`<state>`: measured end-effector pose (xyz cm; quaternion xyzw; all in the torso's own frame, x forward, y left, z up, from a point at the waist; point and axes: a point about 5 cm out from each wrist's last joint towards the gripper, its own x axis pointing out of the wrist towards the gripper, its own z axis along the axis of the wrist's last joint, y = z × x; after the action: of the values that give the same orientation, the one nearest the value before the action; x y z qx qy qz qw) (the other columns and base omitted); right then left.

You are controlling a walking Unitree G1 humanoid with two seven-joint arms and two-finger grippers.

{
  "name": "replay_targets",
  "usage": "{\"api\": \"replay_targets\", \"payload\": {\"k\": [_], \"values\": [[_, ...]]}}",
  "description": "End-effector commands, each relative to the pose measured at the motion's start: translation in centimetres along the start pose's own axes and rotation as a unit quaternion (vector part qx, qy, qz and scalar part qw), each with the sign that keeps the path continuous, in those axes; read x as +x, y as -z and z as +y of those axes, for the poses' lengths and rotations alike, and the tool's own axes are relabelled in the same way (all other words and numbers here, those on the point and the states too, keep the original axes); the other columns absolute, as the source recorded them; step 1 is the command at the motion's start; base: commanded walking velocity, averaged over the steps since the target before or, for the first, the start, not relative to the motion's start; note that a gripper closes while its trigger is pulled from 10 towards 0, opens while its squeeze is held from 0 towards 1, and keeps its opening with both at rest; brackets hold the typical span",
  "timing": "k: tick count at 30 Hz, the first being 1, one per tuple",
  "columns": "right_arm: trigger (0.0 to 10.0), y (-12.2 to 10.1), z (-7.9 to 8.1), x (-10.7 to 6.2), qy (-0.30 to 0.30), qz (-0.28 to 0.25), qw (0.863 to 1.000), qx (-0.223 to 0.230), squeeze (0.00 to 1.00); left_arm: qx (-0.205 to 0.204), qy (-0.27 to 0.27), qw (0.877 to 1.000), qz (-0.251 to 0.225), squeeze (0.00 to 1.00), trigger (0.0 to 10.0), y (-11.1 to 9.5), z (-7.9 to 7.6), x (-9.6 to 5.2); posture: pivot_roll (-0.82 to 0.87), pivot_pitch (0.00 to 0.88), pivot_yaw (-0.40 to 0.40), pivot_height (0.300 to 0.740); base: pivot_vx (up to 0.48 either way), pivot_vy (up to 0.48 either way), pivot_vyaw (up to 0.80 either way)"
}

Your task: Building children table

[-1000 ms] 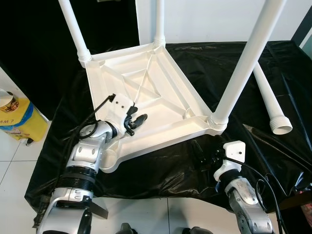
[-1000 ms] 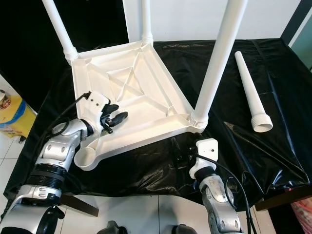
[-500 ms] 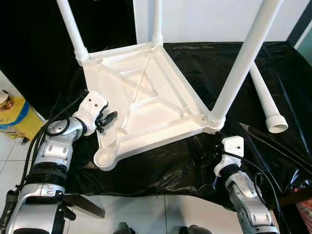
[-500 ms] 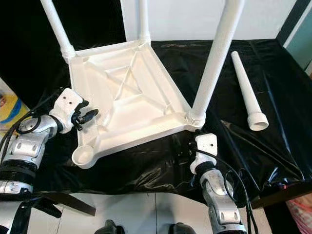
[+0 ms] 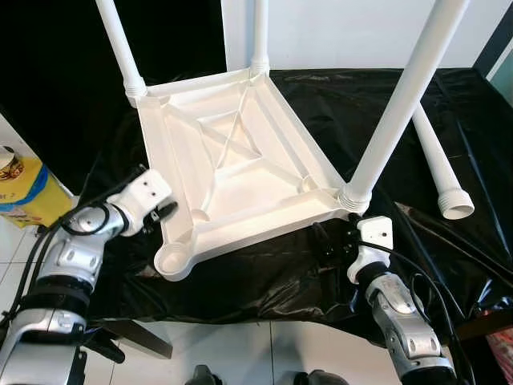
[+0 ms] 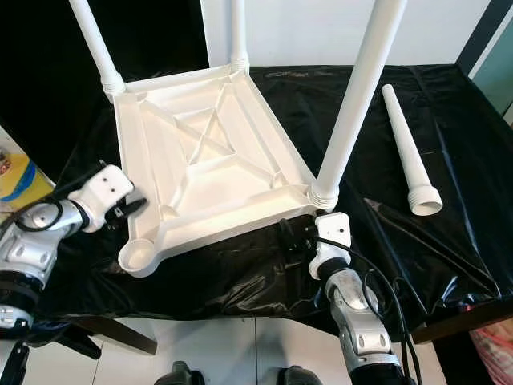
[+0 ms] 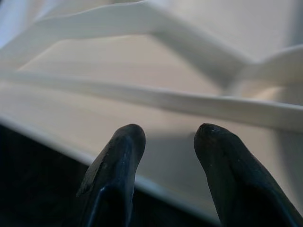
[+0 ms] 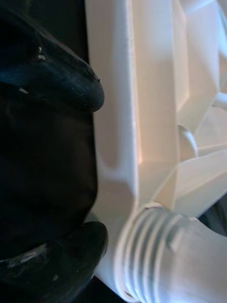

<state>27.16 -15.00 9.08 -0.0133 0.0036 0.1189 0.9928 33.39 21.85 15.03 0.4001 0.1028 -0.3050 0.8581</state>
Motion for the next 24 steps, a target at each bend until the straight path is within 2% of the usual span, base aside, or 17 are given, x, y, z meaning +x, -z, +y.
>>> {"api": "replay_targets", "payload": {"k": [1, 9, 15, 24], "values": [[10.0, 0.6, 0.2, 0.1, 0.000, 0.015, 1.000, 0.006, 0.00, 0.015, 0.035, 0.999, -0.001, 0.00, 10.0, -0.1, -1.4, 0.2, -0.02, 0.070, -0.021, 0.740, 0.000, 0.000, 0.00], [10.0, 0.8, 0.9, 1.2, -0.005, 0.017, 1.000, 0.019, 0.00, 0.045, 0.123, 0.991, -0.019, 0.00, 10.0, -0.8, -4.4, -0.2, 0.00, 0.059, -0.029, 0.740, 0.000, 0.000, 0.00], [10.0, 0.8, 1.3, 2.5, -0.004, 0.015, 1.000, 0.025, 0.00, 0.046, 0.180, 0.982, -0.032, 0.00, 10.0, -1.4, -6.7, -0.6, 0.01, 0.055, -0.029, 0.740, 0.000, 0.000, 0.00], [10.0, 0.7, 1.2, 3.0, 0.001, 0.013, 1.000, 0.028, 0.00, 0.045, 0.192, 0.980, -0.038, 0.00, 10.0, -1.7, -7.6, -0.7, 0.01, 0.055, -0.029, 0.740, 0.000, 0.000, 0.00]]}}
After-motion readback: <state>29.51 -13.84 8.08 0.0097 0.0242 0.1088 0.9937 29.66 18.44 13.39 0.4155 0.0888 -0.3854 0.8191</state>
